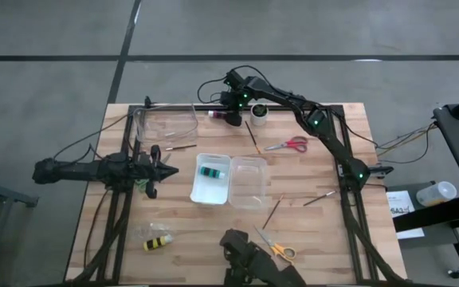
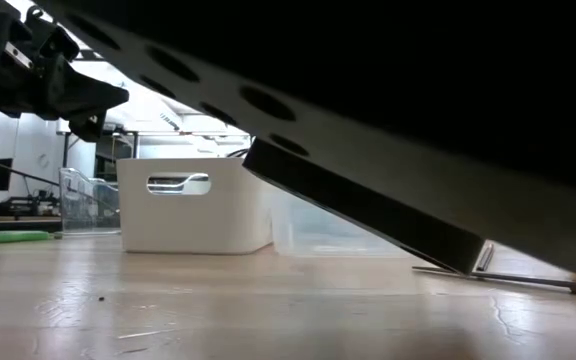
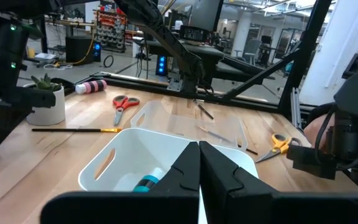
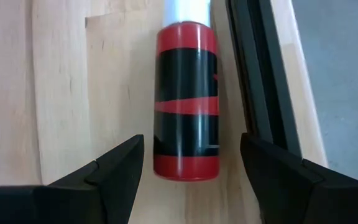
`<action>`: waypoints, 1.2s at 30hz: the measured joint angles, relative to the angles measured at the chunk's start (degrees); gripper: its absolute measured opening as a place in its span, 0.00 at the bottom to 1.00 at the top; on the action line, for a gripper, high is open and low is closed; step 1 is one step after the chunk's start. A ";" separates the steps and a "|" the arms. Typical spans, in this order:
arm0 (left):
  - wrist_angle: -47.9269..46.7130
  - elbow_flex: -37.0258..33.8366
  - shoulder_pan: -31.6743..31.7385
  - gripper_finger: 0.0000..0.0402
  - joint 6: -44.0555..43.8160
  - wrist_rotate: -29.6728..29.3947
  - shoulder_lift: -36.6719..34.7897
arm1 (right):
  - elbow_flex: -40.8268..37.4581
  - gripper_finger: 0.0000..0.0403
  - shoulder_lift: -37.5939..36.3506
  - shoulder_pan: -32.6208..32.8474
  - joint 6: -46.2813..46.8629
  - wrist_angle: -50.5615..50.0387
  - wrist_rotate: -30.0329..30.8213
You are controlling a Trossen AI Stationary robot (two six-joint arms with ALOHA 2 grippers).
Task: Pick & Place Paint Supplies
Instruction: Put the red paint bottle into the white bin
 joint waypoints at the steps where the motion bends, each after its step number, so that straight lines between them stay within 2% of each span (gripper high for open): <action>1: 0.00 -0.02 0.00 0.00 0.00 0.00 0.00 | 0.00 0.66 0.00 0.00 0.00 0.00 -0.01; 12: 0.00 -0.01 0.00 0.00 0.00 0.00 0.00 | 0.00 0.65 0.00 0.00 -0.17 0.04 0.02; 28: 0.00 -0.02 0.01 0.00 0.00 0.00 0.00 | 0.01 0.31 -0.02 0.00 0.11 0.07 0.16; 36: 0.00 -0.01 0.00 0.00 0.00 0.00 0.00 | 0.02 0.28 -0.04 0.00 0.28 0.05 0.16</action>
